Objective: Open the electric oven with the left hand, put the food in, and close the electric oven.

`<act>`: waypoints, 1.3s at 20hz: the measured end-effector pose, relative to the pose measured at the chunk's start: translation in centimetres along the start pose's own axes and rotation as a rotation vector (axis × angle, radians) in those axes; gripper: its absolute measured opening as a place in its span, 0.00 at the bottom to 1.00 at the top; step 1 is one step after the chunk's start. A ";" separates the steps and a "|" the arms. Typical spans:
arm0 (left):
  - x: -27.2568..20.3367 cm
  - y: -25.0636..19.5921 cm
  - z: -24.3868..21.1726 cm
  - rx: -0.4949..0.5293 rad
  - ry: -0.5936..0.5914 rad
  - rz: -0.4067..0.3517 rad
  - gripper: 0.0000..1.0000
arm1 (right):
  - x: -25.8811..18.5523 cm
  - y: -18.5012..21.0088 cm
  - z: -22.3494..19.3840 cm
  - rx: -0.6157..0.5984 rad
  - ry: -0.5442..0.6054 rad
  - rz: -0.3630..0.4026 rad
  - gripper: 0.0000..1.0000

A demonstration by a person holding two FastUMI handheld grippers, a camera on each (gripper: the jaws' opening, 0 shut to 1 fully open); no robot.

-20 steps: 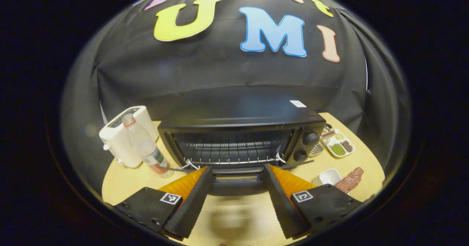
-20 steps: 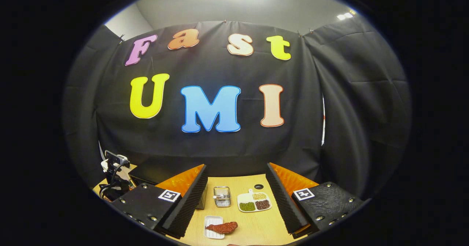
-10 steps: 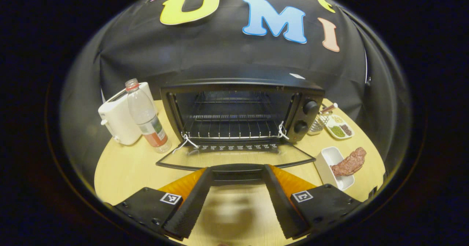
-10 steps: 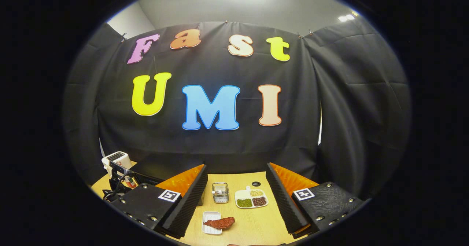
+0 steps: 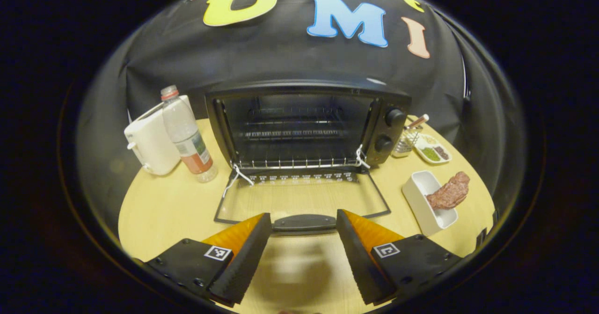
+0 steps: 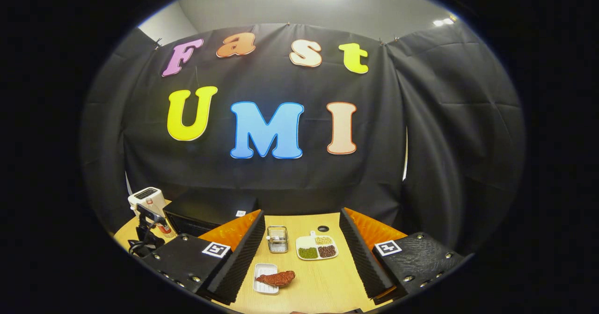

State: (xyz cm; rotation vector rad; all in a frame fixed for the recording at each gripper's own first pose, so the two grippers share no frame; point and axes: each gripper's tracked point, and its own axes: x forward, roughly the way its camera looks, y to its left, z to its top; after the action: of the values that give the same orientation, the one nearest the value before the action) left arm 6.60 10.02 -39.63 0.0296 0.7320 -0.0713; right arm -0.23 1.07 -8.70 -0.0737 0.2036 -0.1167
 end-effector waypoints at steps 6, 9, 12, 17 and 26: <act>-8.9 -0.9 11.8 -0.014 -0.288 0.008 0.94 | 3.2 -1.6 -5.4 0.158 0.131 0.054 0.97; -14.3 -1.5 17.4 -0.037 -0.428 0.017 0.90 | 4.9 -2.1 -9.0 0.241 0.210 0.105 0.99; -18.7 -2.1 20.8 -0.052 -0.519 0.013 0.98 | 6.6 -2.2 -14.0 0.353 0.334 0.163 0.98; -22.3 -2.4 22.3 -0.032 -0.562 0.054 0.97 | 8.3 -1.3 -21.8 0.540 0.522 0.247 0.97; -25.5 -1.3 22.0 -0.079 -0.570 0.160 0.98 | 11.0 2.9 -31.7 0.719 0.759 0.373 0.95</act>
State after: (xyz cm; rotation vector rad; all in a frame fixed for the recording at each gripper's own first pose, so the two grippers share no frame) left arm 2.31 9.01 -6.22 -0.0085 0.1610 0.1004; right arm 4.26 0.64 -42.09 0.7350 0.9132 0.1665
